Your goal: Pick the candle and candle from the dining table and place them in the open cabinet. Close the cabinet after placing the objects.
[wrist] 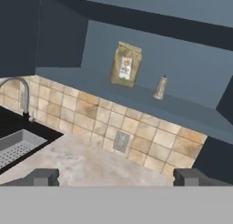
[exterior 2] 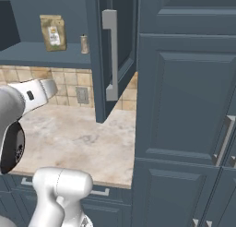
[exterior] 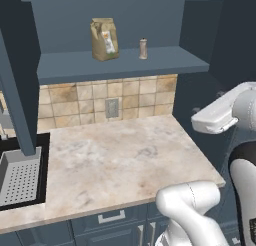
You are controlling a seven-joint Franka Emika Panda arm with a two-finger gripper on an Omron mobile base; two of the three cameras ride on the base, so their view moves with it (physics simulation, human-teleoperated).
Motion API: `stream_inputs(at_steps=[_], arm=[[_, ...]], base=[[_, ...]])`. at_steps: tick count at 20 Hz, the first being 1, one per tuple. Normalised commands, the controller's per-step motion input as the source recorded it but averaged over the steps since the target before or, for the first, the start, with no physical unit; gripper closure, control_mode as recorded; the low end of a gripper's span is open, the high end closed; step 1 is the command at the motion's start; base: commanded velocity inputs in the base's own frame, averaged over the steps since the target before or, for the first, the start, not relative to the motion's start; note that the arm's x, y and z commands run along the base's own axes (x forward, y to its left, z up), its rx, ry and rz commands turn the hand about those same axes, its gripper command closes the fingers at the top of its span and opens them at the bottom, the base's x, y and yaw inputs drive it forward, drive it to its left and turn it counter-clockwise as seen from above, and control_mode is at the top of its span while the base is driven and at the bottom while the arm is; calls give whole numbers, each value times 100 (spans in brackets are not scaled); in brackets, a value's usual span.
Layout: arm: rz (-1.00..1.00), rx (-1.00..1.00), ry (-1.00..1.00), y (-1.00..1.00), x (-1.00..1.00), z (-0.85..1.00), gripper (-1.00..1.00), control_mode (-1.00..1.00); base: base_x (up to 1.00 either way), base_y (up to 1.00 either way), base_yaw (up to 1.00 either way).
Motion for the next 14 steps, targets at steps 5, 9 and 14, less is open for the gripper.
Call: stream_inputs(at_steps=[5, 9, 14], arm=[[-2, -15, 20, 84, -52, 43, -100, -100], [0, -18, 32, 75, -44, 30, -100, -100], [0, -14, 23, 19, -32, 6, -100, -100]], base=[[0, 0, 0], [0, 0, 0], [0, 0, 0]])
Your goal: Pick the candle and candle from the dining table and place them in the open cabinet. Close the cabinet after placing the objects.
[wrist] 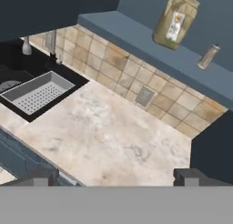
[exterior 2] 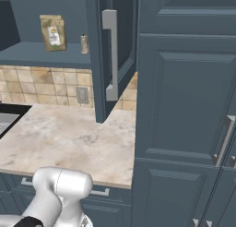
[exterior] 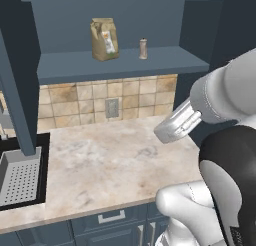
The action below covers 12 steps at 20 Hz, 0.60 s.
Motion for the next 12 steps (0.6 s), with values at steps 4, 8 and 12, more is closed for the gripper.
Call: stream_inputs(at_steps=[4, 8, 12], arm=[[0, 0, 0, -1, -14, -8, -100, -100], [0, 0, 1, -1, -13, -14, -100, 100], [0, 0, 0, 0, 0, 0, -100, 100]], base=[[0, 0, 0], [-46, -7, 1], [-69, 0, 5]])
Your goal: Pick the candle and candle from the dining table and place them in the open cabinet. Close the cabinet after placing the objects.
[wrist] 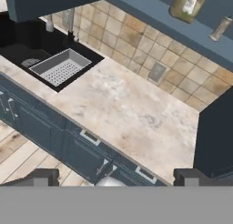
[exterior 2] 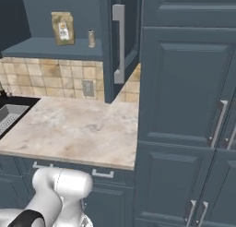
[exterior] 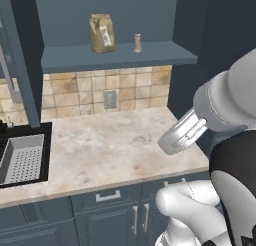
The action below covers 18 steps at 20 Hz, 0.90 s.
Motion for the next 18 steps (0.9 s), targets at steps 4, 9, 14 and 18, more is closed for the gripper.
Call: stream_inputs(at_steps=[4, 9, 14, 18], arm=[[0, 0, 0, 0, 0, 0, -100, 100], [0, 0, 0, 0, 0, 0, -100, 100], [0, 0, 0, 0, 0, 0, -100, 100], [0, 0, 0, 0, 0, 0, -100, 100]], base=[[-86, 0, 15], [-89, 0, 33], [-72, -6, 74], [-48, -19, 89]])
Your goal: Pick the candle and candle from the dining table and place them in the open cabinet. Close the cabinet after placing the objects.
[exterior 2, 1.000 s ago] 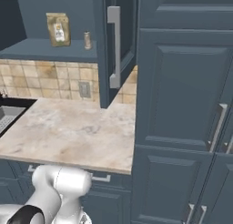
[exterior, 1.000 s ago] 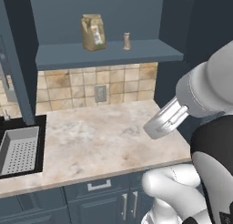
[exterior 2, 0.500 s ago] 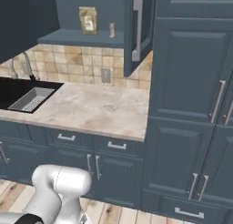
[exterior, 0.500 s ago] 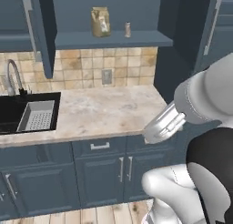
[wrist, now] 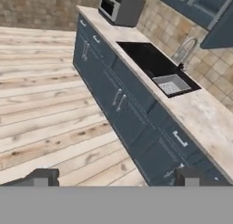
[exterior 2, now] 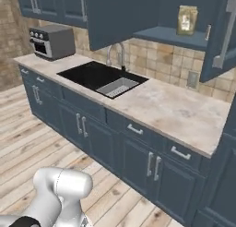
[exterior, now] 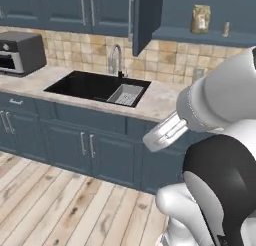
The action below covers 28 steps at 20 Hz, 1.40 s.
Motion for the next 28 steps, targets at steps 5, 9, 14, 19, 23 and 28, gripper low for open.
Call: stream_inputs(at_steps=[5, 9, 14, 19, 23, 28], arm=[[0, 0, 0, 0, 0, 0, -100, 100], [0, 0, 0, 0, 0, 0, -100, 100], [0, 0, 0, 0, 0, 0, -100, 100], [0, 0, 0, 0, 0, 0, -100, 100], [0, 0, 0, 0, 0, 0, -100, 100], [0, 0, 0, 0, 0, 0, -100, 100]], base=[[-40, -13, 92], [-36, -3, 95], [-37, 0, 95], [7, -3, 43], [90, 3, 0], [100, 5, 0]])
